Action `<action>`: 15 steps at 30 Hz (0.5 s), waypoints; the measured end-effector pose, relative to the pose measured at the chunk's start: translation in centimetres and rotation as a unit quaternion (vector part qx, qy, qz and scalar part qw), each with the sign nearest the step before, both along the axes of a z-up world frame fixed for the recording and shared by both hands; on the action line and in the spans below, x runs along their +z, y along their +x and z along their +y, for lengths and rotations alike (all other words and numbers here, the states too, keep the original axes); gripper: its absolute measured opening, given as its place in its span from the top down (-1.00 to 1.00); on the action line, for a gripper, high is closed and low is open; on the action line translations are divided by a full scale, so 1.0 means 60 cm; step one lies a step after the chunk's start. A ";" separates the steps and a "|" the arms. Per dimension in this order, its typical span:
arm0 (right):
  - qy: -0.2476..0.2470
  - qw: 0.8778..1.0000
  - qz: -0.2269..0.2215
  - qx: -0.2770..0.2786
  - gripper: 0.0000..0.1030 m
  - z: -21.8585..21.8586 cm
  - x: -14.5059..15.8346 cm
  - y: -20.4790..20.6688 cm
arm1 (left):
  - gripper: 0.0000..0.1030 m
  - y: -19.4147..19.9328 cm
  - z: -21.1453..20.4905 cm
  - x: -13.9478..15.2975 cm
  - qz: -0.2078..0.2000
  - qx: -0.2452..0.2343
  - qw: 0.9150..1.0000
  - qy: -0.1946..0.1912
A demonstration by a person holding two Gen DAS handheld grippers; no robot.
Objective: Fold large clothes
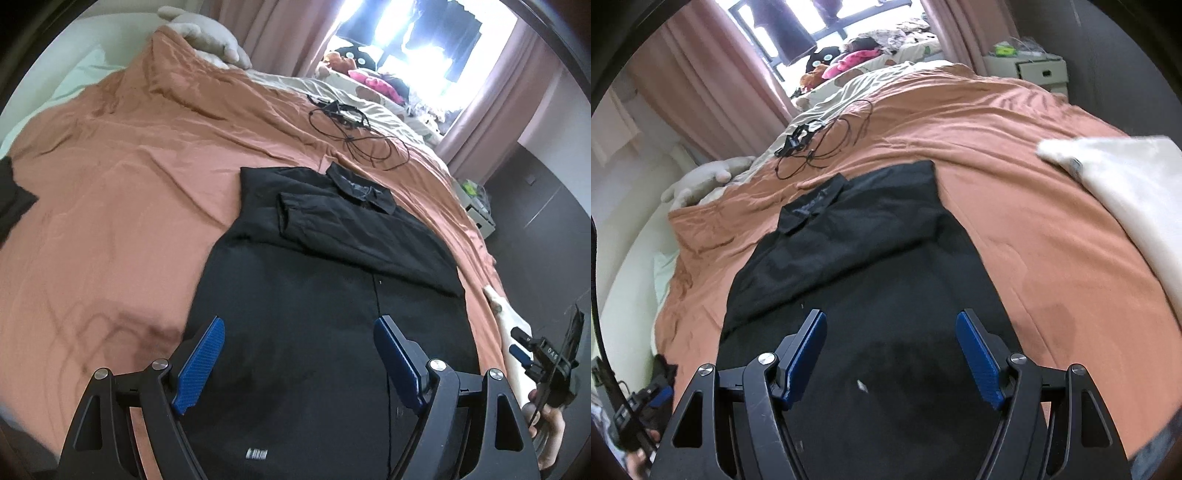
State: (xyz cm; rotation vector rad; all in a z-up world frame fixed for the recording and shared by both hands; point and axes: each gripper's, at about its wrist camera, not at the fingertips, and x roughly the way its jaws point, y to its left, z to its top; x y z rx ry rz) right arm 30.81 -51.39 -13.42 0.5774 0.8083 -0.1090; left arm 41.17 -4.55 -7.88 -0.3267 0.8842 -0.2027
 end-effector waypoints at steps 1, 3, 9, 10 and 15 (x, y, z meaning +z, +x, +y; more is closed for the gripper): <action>0.003 1.000 0.003 -0.006 -0.43 -0.002 -0.001 -0.022 | -0.62 -0.021 0.005 0.008 -0.010 0.003 1.000 0.004; 0.015 1.000 0.001 -0.016 -0.43 -0.008 0.000 -0.050 | -0.62 -0.050 0.012 0.020 -0.020 0.013 1.000 0.016; 0.046 0.998 -0.030 -0.036 -0.43 -0.023 0.020 -0.143 | -0.63 -0.134 0.042 0.052 -0.038 0.011 0.999 0.018; 0.050 0.998 -0.035 -0.035 -0.43 -0.025 0.023 -0.159 | -0.63 -0.149 0.052 0.055 -0.040 0.016 0.999 0.016; 0.058 0.997 -0.042 -0.026 -0.43 -0.032 0.028 -0.209 | -0.63 -0.203 0.087 0.058 -0.050 0.027 0.998 0.004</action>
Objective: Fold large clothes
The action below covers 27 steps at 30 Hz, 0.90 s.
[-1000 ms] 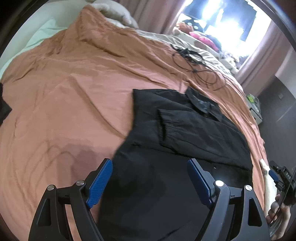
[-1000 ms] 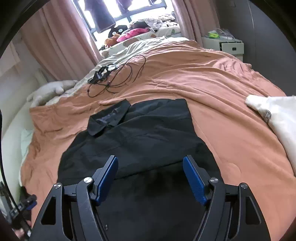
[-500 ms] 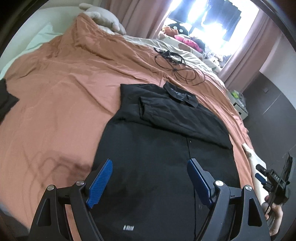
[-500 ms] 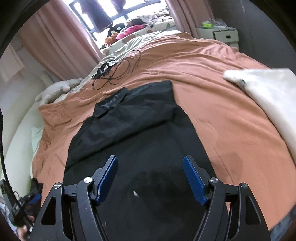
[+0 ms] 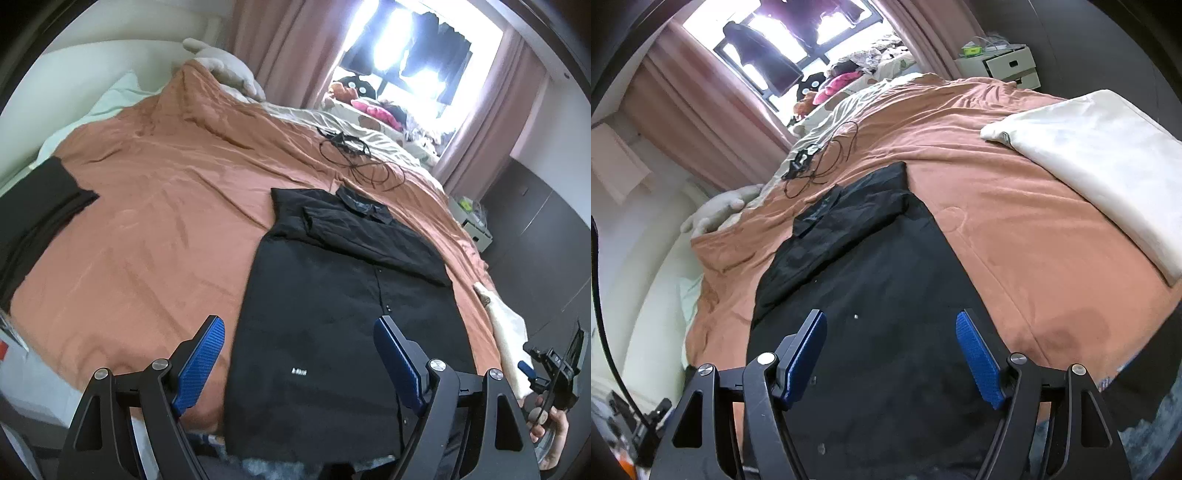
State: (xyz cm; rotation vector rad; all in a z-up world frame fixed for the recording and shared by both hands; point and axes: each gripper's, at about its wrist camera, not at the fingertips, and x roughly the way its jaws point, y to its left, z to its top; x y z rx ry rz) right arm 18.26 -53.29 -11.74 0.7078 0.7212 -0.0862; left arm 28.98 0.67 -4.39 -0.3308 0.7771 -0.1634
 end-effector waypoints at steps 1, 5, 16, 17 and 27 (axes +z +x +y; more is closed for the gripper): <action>0.001 1.000 -0.001 0.003 -0.43 -0.001 0.000 -0.010 | -0.63 -0.011 0.007 -0.002 0.001 0.002 1.000 -0.001; 0.006 1.000 -0.006 0.006 -0.45 -0.012 -0.003 -0.051 | -0.63 -0.052 0.032 -0.003 -0.005 0.014 1.000 -0.008; 0.036 0.999 0.024 -0.008 -0.63 -0.059 -0.084 -0.135 | -0.79 -0.099 0.061 -0.068 0.020 0.011 0.999 -0.039; 0.041 0.999 0.030 -0.007 -0.63 -0.061 -0.095 -0.143 | -0.79 -0.103 0.062 -0.074 0.022 0.011 0.999 -0.042; 0.095 0.995 0.033 0.009 -0.62 -0.067 -0.181 -0.190 | -0.80 -0.129 0.083 -0.144 0.050 0.021 0.994 -0.097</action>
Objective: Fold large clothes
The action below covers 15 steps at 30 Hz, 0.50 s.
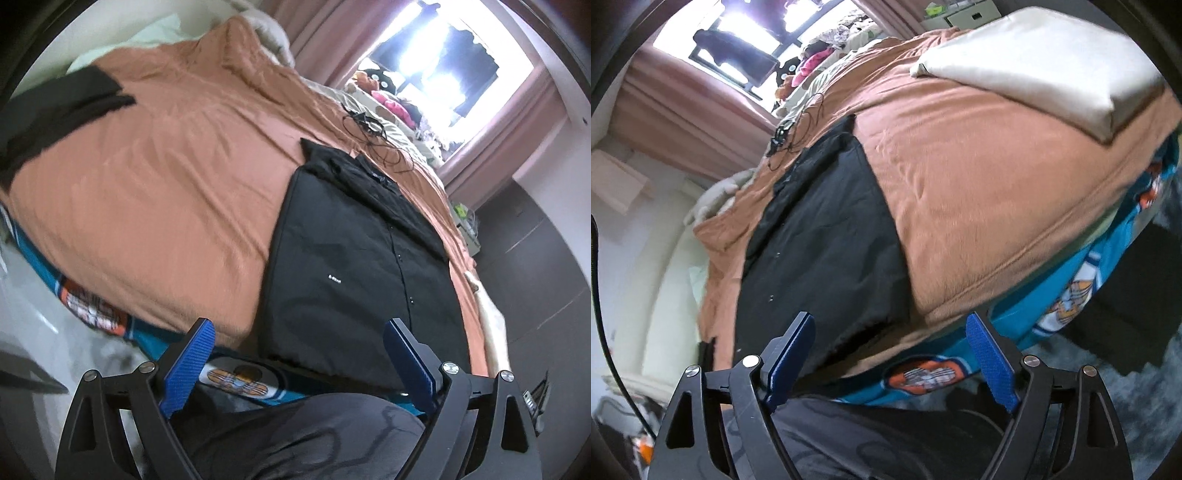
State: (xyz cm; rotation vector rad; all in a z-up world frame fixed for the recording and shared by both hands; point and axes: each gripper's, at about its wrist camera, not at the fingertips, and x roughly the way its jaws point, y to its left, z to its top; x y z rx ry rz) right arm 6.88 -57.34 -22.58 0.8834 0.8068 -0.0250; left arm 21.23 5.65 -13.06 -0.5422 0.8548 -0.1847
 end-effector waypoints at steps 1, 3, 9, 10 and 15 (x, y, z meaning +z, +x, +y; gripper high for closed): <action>0.007 1.000 -0.003 0.000 -0.62 0.001 -0.008 -0.001 | -0.80 -0.003 0.006 -0.010 0.004 0.010 1.000 -0.006; 0.020 1.000 -0.009 0.001 -0.47 0.006 -0.017 0.001 | -0.64 -0.006 0.013 -0.022 0.010 0.016 1.000 -0.013; 0.055 0.998 -0.016 0.008 -0.32 0.023 -0.047 0.026 | -0.25 0.004 0.032 -0.066 0.031 0.018 0.998 -0.058; 0.060 0.998 -0.017 0.009 -0.32 0.026 -0.050 0.031 | -0.24 0.008 0.031 -0.072 0.035 0.016 0.997 -0.064; 0.073 0.997 -0.019 0.016 -0.31 0.035 -0.062 0.057 | -0.06 0.032 0.017 -0.107 0.060 0.005 0.994 -0.094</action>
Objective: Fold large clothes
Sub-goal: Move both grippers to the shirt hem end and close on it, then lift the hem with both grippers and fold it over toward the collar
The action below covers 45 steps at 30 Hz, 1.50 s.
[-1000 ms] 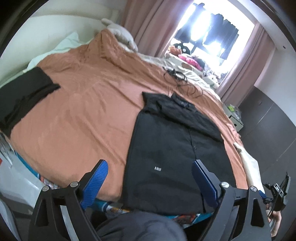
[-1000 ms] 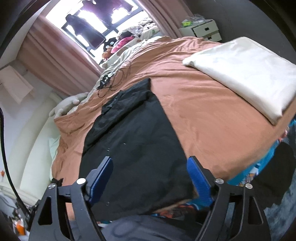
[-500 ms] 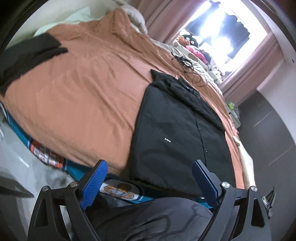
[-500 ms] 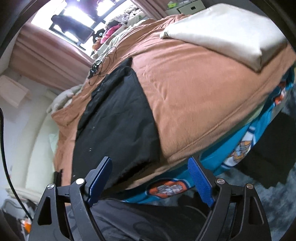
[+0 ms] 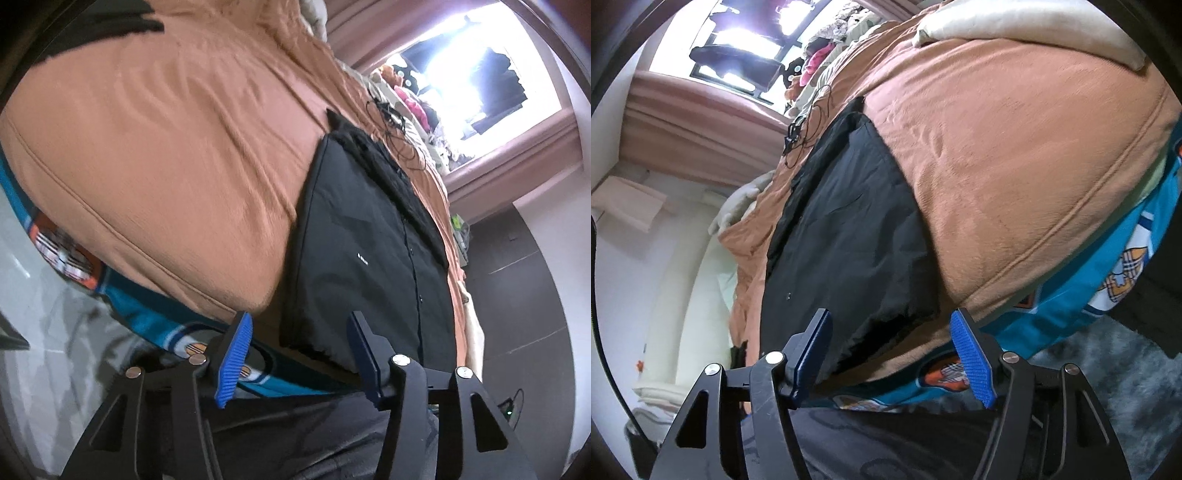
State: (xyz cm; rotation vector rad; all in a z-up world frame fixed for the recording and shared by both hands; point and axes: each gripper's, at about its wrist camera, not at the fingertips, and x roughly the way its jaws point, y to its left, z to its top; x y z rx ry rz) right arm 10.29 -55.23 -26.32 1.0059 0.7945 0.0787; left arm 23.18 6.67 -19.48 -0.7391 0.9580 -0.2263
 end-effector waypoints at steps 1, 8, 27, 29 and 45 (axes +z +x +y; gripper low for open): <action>0.003 1.000 -0.001 0.003 -0.31 0.002 -0.003 0.007 | -0.06 0.003 -0.004 -0.006 0.003 -0.001 1.000 -0.003; 0.028 1.000 -0.002 0.003 -0.31 0.002 -0.024 0.035 | 0.09 0.028 -0.026 -0.044 0.024 -0.017 0.999 -0.043; 0.033 0.996 -0.071 -0.035 0.75 0.002 0.023 0.006 | 0.79 0.012 -0.018 -0.008 -0.025 0.001 0.991 -0.135; 0.039 0.995 -0.089 -0.036 0.76 0.005 0.046 -0.002 | 0.80 0.005 -0.018 0.020 -0.044 0.002 0.990 -0.133; 0.020 0.973 -0.231 -0.017 0.76 0.039 0.271 -0.107 | 0.81 -0.110 0.019 0.245 -0.188 0.003 0.967 -0.171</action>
